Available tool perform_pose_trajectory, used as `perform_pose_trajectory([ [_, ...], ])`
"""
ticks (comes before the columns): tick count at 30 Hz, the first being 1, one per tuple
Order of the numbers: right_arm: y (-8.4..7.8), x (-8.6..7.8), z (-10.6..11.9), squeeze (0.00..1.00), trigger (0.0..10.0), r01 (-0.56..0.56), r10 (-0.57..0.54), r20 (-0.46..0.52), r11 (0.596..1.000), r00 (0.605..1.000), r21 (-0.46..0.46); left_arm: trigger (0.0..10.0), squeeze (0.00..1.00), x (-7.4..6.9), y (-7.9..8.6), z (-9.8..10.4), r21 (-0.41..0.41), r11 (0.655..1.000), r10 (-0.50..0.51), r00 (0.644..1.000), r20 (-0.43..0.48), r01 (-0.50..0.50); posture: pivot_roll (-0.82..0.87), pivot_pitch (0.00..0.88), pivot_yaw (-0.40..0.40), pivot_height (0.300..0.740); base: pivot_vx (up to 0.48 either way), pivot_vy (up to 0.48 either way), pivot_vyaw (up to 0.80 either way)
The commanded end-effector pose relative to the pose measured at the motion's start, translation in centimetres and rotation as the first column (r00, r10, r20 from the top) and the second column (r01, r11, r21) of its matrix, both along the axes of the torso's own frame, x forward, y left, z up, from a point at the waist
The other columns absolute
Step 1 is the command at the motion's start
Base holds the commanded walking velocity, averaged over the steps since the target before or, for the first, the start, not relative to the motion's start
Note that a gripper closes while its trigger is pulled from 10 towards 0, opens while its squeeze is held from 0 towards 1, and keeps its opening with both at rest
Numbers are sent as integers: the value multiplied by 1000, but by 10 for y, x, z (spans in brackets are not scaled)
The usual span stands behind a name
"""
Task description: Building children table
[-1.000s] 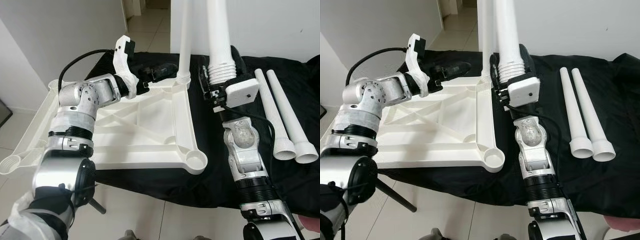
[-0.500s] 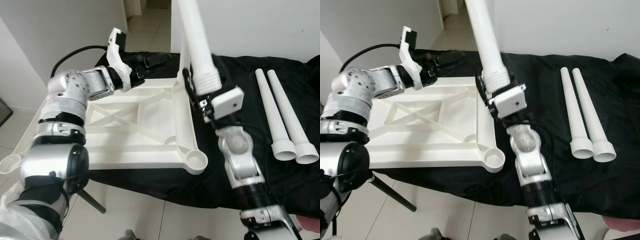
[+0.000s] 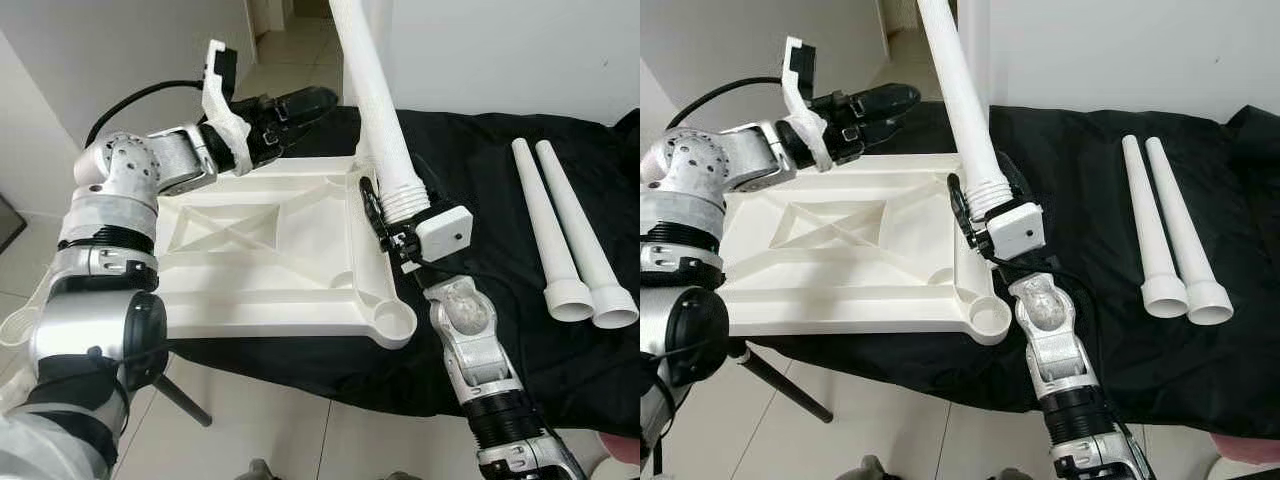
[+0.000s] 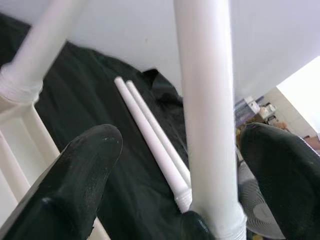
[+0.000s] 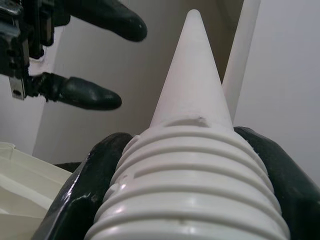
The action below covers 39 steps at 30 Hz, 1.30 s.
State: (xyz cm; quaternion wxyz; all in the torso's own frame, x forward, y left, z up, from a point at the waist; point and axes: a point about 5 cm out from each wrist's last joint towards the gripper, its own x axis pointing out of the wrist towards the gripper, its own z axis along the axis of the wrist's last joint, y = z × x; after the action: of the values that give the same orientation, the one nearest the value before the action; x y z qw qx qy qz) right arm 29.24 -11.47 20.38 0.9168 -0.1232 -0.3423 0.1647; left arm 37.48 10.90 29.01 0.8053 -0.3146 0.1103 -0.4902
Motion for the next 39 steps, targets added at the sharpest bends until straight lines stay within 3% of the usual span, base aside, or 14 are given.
perform_pose_trajectory([
  [1, 4, -1, 5, 0, 10000, -20, 20, 26, 1000, 999, -12, 10000, 0, -17, -4, 14, -175, 919, -316, 925, 209, 353, -67, 0, 76, 740, 0, 0, 0],
  [14, 17, -5, 6, 0, 10000, -74, 79, 46, 993, 996, -92, 10000, 0, -17, -17, 19, -188, 903, -347, 915, 207, 386, -69, 0, 81, 740, 0, 0, 0],
  [19, 25, -10, 2, 0, 10000, -103, 110, 51, 985, 993, -138, 10000, 0, -8, -16, 25, -210, 917, -300, 933, 201, 340, -70, 0, 87, 740, 0, 0, 0],
  [25, 30, -17, -5, 0, 10000, -119, 127, 41, 981, 991, -154, 10000, 0, 4, -3, 35, -238, 944, -189, 966, 175, 227, -70, 1, 89, 740, 0, 0, 0],
  [27, 31, -21, -9, 0, 10000, -125, 131, 30, 979, 991, -161, 10000, 0, 12, 3, 39, -211, 969, -96, 983, 158, 129, -65, 3, 82, 740, 0, 0, 0],
  [29, 31, -21, -9, 0, 10000, -125, 131, 30, 979, 991, -161, 10000, 0, 12, 3, 39, -211, 969, -96, 983, 158, 129, -65, 3, 82, 740, 0, 0, 0],
  [31, 31, -23, -14, 0, 10000, -128, 133, 18, 977, 991, -171, 10000, 0, 20, 9, 44, -225, 974, 17, 992, 125, 12, -68, 7, 85, 740, 0, 0, 0],
  [32, 31, -23, -14, 0, 10000, -128, 133, 18, 977, 991, -171, 10000, 0, 20, 9, 44, -225, 974, 17, 992, 125, 12, -68, 7, 85, 740, 0, 0, 0],
  [33, 31, -23, -14, 0, 10000, -127, 132, 16, 977, 991, -174, 7922, 0, 22, 11, 44, -220, 975, 49, 992, 118, -22, -69, 7, 86, 740, 0, 0, 0],
  [34, 31, -23, -15, 0, 10000, -126, 131, 16, 976, 991, -176, 0, 0, 24, 12, 44, -214, 976, 68, 991, 116, -42, -69, 7, 86, 740, 0, 0, 0],
  [39, 31, -22, -13, 0, 10000, -132, 141, 33, 971, 990, -199, 0, 0, 25, 10, 40, -205, 978, 70, 991, 111, -46, -73, 8, 87, 740, 0, 0, 0],
])
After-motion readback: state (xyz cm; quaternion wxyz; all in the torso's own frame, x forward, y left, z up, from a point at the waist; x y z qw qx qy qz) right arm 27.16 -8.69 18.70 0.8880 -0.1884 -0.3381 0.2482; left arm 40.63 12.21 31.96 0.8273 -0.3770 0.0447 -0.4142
